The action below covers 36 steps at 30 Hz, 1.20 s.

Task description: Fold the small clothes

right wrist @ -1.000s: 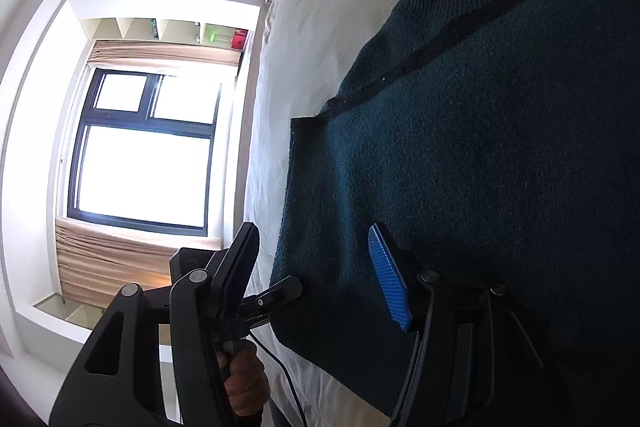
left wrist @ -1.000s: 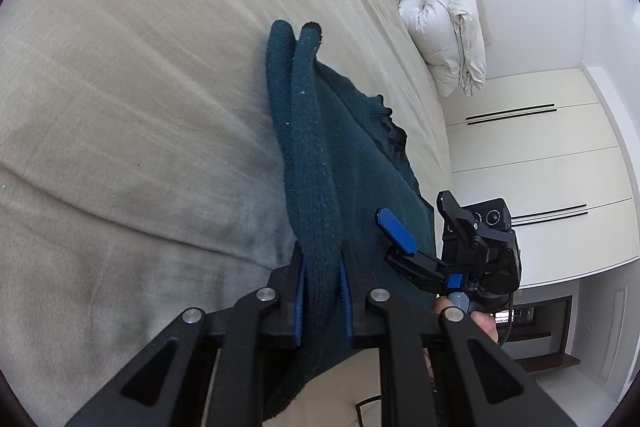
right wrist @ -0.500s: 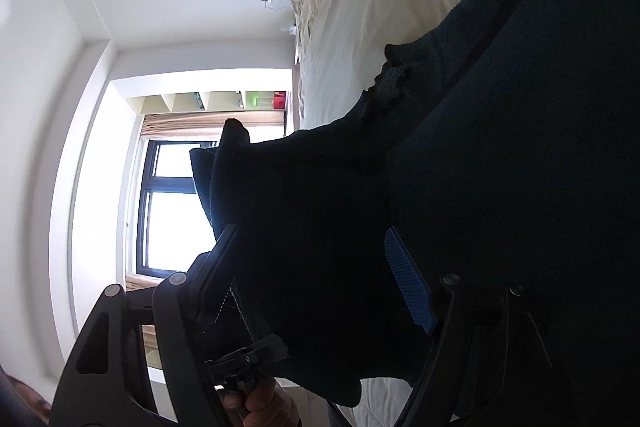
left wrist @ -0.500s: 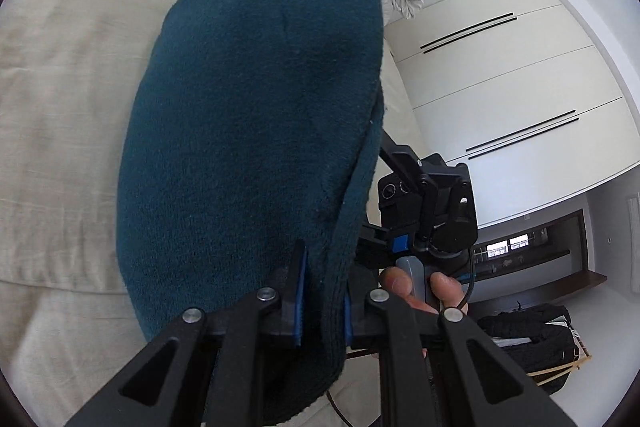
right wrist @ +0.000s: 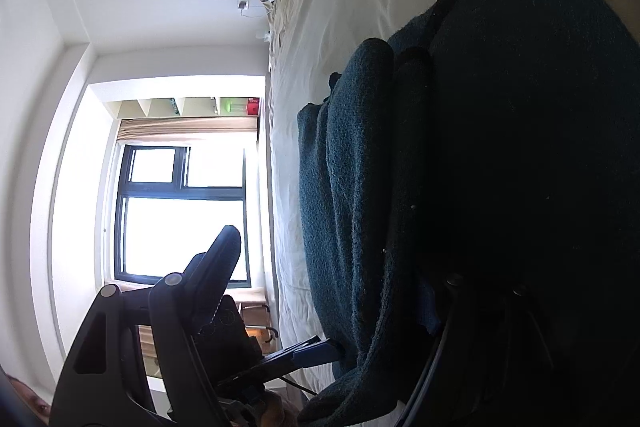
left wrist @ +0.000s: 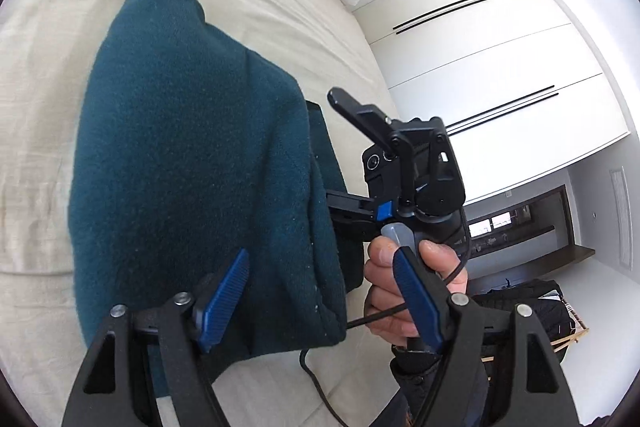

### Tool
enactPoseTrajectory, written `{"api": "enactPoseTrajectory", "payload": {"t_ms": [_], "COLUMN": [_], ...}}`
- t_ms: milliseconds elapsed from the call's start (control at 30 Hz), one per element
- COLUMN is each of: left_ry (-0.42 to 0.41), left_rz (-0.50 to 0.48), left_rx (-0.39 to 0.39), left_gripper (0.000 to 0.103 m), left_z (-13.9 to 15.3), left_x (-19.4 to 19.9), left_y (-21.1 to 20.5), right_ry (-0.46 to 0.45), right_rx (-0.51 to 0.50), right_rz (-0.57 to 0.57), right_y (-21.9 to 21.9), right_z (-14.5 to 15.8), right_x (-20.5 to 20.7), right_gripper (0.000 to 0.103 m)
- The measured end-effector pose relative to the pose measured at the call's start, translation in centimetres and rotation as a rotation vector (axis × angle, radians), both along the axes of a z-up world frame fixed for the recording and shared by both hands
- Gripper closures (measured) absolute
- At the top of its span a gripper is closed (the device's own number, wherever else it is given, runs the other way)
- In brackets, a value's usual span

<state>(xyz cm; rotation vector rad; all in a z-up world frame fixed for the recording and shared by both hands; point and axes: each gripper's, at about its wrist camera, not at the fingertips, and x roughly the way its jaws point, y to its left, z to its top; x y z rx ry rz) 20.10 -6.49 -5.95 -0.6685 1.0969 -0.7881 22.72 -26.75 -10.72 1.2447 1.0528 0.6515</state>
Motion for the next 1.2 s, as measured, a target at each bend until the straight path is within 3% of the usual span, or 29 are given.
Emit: {"api": "enactPoseTrajectory", "payload": {"t_ms": [100,233,433,500,567,633,667,967,1200], "left_ry": [-0.06,-0.043,-0.077,-0.076,-0.071,-0.071,-0.07,-0.098,-0.13], "left_rz": [0.032,0.037,0.013,0.017,0.022,0.022,0.021,-0.01,-0.061], "left_rx": [0.055,0.109,0.151,0.153,0.145,0.151,0.154,0.17,0.178], "left_gripper": [0.027,0.027,0.028,0.028,0.028,0.028,0.028,0.028,0.028], "left_z": [0.8,-0.7,-2.6,-3.1,-3.1,-3.0,-2.9,-1.8,-1.1], "left_x": [-0.7,0.4,-0.2,0.4,0.4,0.8,0.9,2.3,3.0], "left_y": [2.4,3.1,1.0,0.8,0.5,0.6,0.5,-2.0,-4.9], "right_ry": [-0.004,0.036,0.057,0.061,0.071,0.062,0.062,-0.01,0.002], "right_rx": [-0.111,-0.249,-0.259,-0.279,-0.343,-0.381,-0.387,-0.466,-0.491], "right_rz": [0.052,0.119,0.143,0.163,0.199,0.193,0.179,0.12,0.086], "right_y": [0.1,0.3,-0.9,0.4,1.2,1.0,0.4,-4.0,-6.0], "right_z": [1.0,2.0,2.8,2.5,1.6,1.5,1.5,4.0,4.0], "right_x": [-0.4,-1.0,-1.3,-1.2,-1.5,-1.8,-1.9,-3.0,-2.1], "right_gripper": [0.031,0.032,0.032,0.042,0.067,0.077,0.086,0.091,0.091]}}
